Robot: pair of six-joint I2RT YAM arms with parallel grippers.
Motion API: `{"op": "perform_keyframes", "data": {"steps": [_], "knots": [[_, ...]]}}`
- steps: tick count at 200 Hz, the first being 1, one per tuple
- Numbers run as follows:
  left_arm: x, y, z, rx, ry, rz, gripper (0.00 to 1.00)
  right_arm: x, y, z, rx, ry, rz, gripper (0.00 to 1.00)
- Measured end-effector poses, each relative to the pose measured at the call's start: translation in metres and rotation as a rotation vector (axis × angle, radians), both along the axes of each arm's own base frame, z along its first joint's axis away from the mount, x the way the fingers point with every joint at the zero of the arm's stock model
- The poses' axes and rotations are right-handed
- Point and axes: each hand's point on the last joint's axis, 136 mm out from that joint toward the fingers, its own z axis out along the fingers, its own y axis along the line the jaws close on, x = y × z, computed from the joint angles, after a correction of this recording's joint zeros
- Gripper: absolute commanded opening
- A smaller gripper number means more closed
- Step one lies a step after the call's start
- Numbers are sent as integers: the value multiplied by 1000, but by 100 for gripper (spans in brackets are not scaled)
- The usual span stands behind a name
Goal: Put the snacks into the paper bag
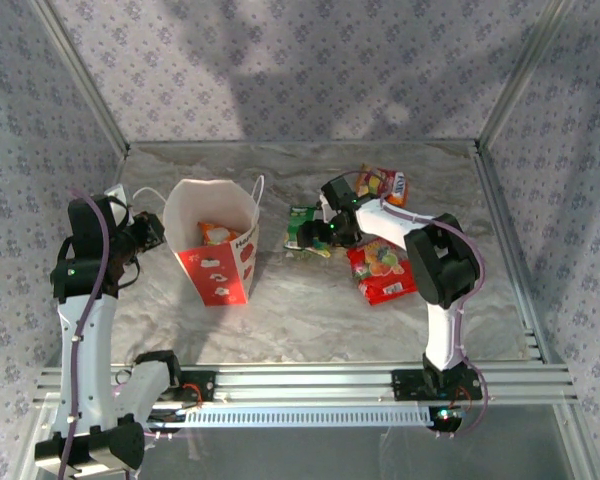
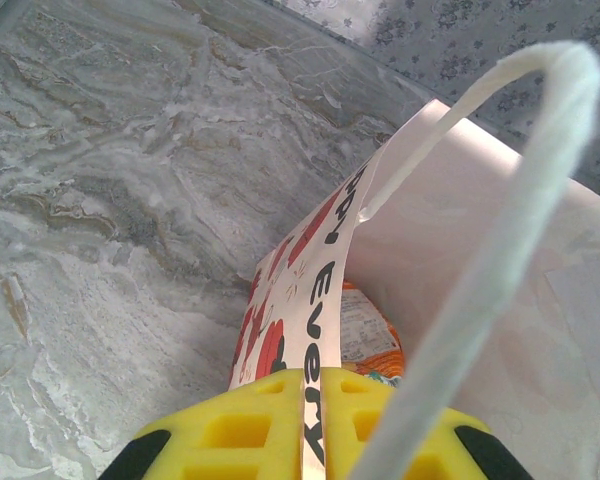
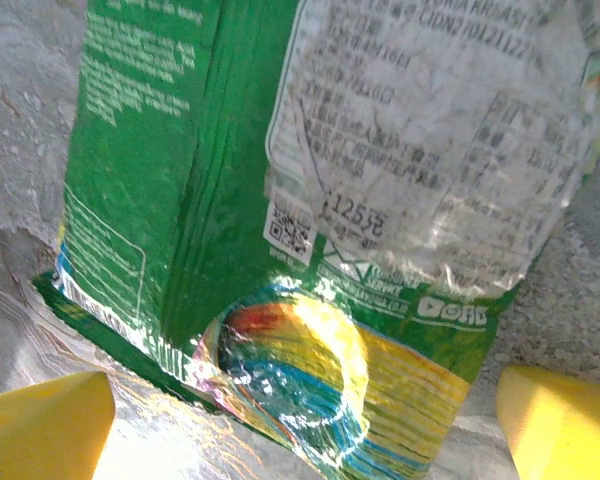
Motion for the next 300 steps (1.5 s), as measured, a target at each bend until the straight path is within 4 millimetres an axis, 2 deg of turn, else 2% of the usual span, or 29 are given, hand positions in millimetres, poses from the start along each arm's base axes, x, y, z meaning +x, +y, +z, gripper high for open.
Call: {"op": "perform_keyframes", "data": {"steps": [58, 101, 122, 144, 218, 258, 300], "knots": [[-1, 0, -1, 1, 6, 3, 13, 8, 8, 5, 24, -8, -29, 100], [-1, 0, -1, 1, 6, 3, 13, 11, 12, -3, 25, 18, -56, 100], [-1, 0, -1, 1, 6, 3, 13, 15, 21, -1, 23, 10, -46, 99], [-1, 1, -1, 2, 6, 3, 13, 16, 31, -4, 7, 10, -31, 96], [-3, 3, -4, 9, 19, 15, 13, 17, 32, -10, -96, -6, -22, 86], [-3, 3, -4, 9, 22, 14, 13, 19, 34, -11, -119, -30, -2, 74], [-3, 3, -4, 11, 22, 17, 13, 20, 36, -12, -128, -30, 19, 66]]}}
